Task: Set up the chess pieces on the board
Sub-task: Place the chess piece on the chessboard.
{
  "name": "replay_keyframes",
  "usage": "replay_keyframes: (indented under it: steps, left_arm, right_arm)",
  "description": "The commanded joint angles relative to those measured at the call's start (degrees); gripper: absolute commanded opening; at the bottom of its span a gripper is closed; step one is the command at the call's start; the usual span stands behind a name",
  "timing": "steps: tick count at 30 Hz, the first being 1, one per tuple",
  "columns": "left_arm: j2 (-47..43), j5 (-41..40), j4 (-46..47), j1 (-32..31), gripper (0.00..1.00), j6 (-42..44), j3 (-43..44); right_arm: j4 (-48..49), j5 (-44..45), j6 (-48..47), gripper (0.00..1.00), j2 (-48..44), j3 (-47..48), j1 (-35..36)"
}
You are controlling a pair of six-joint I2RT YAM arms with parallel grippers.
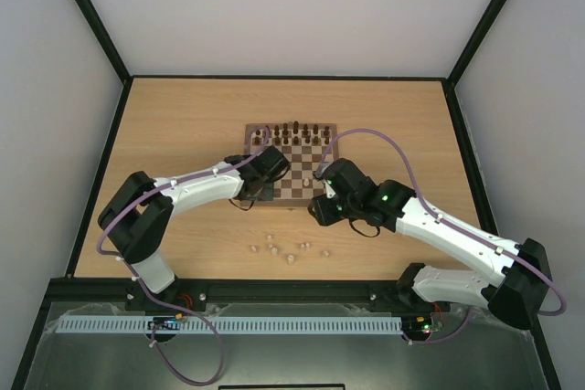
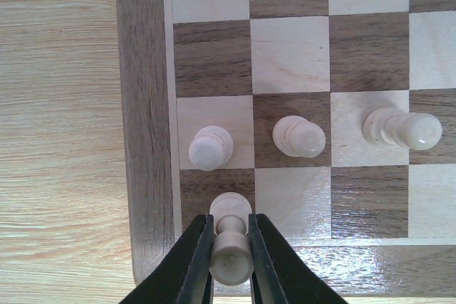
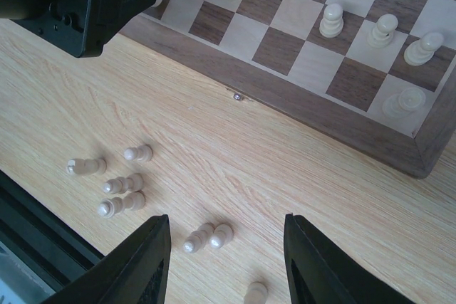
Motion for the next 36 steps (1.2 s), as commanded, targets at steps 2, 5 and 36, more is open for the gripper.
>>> replay_keyframes:
  steps: [2,5,36]
  left_arm:
    - [0.40,0.19,-0.27,0.62,0.16,0.54,-0.80]
    - [0.41,0.12,-0.26,0.69,0.18,0.55,-0.89]
    - [-21.01,-4.28,-0.88,-5.85,0.78,-1.65,-0.95]
  right_arm:
    - [-0.62,-0.48,-0.21,0.44,-0.53,-0.74,0.29]
    - [-0.59,-0.60,-0.25,0.44,-0.49,-0.73,0.32]
    - [-0.67,-0.10,-0.25,0.51,1.42,-0.97,0.51]
